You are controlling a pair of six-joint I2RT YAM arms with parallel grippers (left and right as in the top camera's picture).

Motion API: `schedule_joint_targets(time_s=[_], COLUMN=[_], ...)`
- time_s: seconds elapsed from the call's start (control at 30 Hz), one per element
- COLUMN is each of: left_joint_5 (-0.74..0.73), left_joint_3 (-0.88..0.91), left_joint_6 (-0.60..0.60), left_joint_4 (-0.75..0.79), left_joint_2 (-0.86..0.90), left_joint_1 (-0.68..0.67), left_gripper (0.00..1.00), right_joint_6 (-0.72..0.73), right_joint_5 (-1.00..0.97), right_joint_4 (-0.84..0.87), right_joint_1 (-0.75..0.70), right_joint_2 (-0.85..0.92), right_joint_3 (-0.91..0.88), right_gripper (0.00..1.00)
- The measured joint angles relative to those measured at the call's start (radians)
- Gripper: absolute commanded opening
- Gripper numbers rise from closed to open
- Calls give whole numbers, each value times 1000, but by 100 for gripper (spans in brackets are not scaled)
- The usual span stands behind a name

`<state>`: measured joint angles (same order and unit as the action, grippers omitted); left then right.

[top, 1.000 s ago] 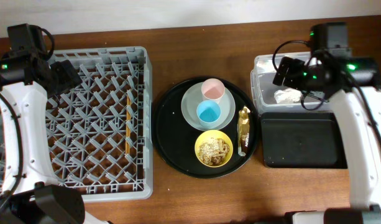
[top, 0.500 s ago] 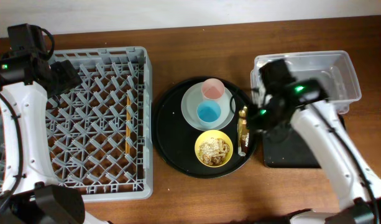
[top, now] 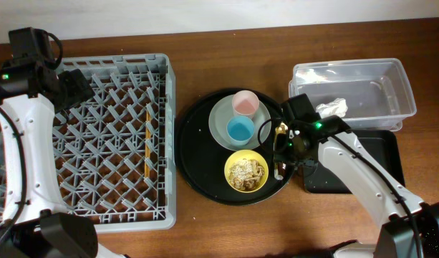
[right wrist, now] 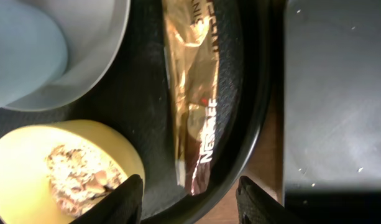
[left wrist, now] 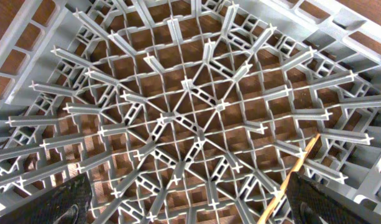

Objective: Sort waste into correct bins and load items into the dishwasher rack
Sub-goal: 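Grasp the gold wrapper on the tray with the right gripper, then drop the gold wrapper into the clear plastic bin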

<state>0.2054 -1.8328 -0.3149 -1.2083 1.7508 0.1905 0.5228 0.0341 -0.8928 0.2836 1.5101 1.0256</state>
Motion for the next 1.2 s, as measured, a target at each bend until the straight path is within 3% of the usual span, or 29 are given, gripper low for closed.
schedule_joint_targets(time_s=[0.77, 0.83, 0.9, 0.97, 1.03, 1.2], left_joint_5=[0, 0, 0, 0, 0, 0], left_joint_3=[0, 0, 0, 0, 0, 0], left_joint_6=[0, 0, 0, 0, 0, 0], left_joint_4=[0, 0, 0, 0, 0, 0], left_joint_2=[0, 0, 0, 0, 0, 0], left_joint_1=[0, 0, 0, 0, 0, 0], left_gripper=[99, 99, 99, 99, 99, 99], right_joint_6=[1, 1, 3, 6, 3, 1], right_joint_5=[-34, -34, -34, -34, -35, -34], right_joint_4=[134, 135, 136, 137, 138, 57], right_joint_1=[0, 0, 0, 0, 0, 0], right_joint_2=[221, 239, 241, 241, 241, 241], right_joint_3=[-1, -2, -2, -2, -2, 13], right_gripper=[49, 43, 24, 18, 4, 4])
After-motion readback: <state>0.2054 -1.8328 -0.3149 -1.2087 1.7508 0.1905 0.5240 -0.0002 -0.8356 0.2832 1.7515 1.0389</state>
